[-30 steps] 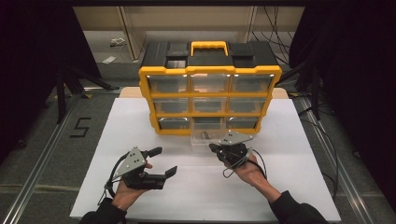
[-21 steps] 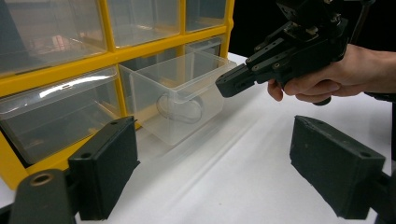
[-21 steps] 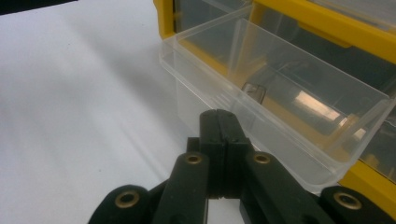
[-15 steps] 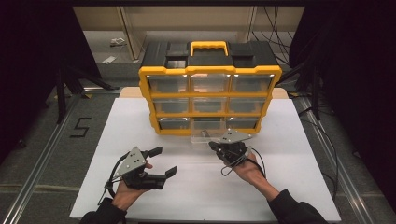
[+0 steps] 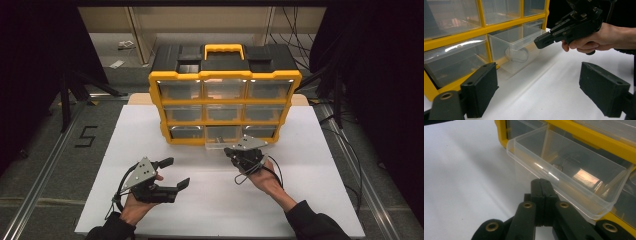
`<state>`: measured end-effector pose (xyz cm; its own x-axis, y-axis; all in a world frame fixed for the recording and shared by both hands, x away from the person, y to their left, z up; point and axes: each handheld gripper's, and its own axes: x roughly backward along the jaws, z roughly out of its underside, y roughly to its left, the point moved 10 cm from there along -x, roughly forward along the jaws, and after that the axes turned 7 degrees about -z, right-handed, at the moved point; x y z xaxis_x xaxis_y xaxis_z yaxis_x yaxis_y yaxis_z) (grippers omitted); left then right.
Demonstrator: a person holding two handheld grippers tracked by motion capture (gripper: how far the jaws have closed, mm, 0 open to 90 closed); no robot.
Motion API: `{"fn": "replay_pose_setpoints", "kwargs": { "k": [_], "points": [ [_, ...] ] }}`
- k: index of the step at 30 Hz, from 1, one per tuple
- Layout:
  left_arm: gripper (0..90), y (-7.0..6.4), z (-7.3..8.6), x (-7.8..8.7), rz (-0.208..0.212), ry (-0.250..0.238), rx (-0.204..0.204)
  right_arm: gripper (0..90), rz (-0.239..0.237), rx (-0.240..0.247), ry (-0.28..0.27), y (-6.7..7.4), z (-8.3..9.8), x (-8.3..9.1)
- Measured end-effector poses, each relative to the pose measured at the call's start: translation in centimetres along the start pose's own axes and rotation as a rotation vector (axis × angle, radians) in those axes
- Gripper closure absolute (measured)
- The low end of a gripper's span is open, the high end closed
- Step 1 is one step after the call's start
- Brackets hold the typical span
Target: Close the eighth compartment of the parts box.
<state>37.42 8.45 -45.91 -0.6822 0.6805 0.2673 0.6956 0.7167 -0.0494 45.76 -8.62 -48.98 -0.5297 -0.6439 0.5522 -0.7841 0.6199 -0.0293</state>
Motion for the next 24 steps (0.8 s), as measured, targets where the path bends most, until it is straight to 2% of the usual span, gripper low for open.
{"fn": "replay_pose_setpoints", "kwargs": {
  "k": [24],
  "points": [
    [15.1,0.02,-0.03,0.01,-0.001,-0.002,-0.002,90.0,0.025,-0.014,-0.007,-1.07,-0.23,-0.66]
  ]
}}
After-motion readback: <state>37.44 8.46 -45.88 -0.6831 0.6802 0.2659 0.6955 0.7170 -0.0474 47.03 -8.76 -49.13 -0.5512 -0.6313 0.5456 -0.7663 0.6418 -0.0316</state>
